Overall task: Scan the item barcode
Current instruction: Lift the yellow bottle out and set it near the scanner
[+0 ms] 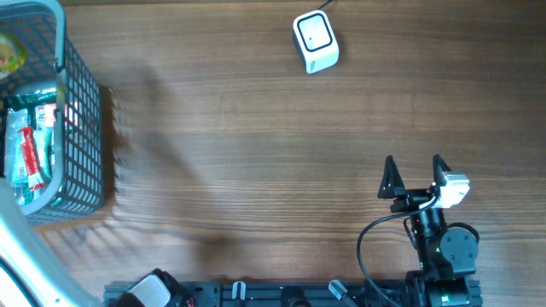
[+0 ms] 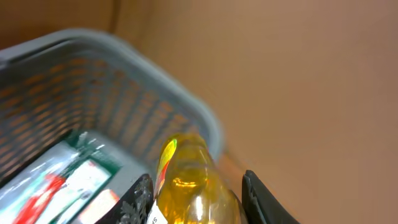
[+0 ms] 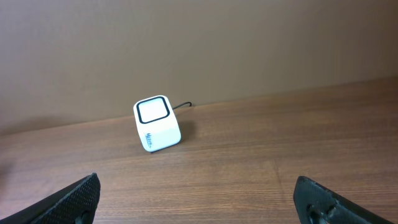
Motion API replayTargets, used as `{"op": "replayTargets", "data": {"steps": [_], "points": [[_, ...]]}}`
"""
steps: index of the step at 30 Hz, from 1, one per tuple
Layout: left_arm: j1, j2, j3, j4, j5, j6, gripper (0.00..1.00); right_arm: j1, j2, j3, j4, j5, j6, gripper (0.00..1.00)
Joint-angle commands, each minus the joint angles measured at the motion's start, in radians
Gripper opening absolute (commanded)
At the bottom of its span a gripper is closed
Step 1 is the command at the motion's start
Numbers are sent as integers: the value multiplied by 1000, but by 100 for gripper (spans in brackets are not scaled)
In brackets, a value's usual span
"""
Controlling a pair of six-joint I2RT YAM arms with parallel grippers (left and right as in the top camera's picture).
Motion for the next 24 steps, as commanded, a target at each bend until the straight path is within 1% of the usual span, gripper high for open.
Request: {"op": "replayTargets", "data": {"steps": [1, 4, 7, 10, 12, 16, 17, 19, 20, 24], "points": [[-96, -105, 26, 41, 32, -14, 20, -4, -3, -1, 5, -13, -7, 100], [-169, -144, 26, 39, -14, -12, 20, -4, -3, -1, 5, -13, -7, 100], [-251, -174, 26, 30, -20, 9, 20, -4, -3, -1, 5, -13, -7, 100], [-369, -183, 26, -26, -41, 9, 20, -4, -3, -1, 5, -13, -7, 100], [-454, -171, 26, -80, -85, 9, 20, -4, -3, -1, 5, -13, -7, 100], [-621, -126, 26, -157, -177, 9, 20, -4, -3, -1, 5, -13, -7, 100], [-686, -103, 26, -180, -210, 9, 20, -4, -3, -1, 5, -13, -7, 100], [-767, -68, 26, -204, -245, 8, 20, -4, -3, -1, 5, -13, -7, 100], [-840, -32, 26, -229, -263, 4, 20, -4, -3, -1, 5, -13, -7, 100], [-992, 69, 25, -267, -284, -22, 21, -4, -3, -1, 5, -13, -6, 100]]}}
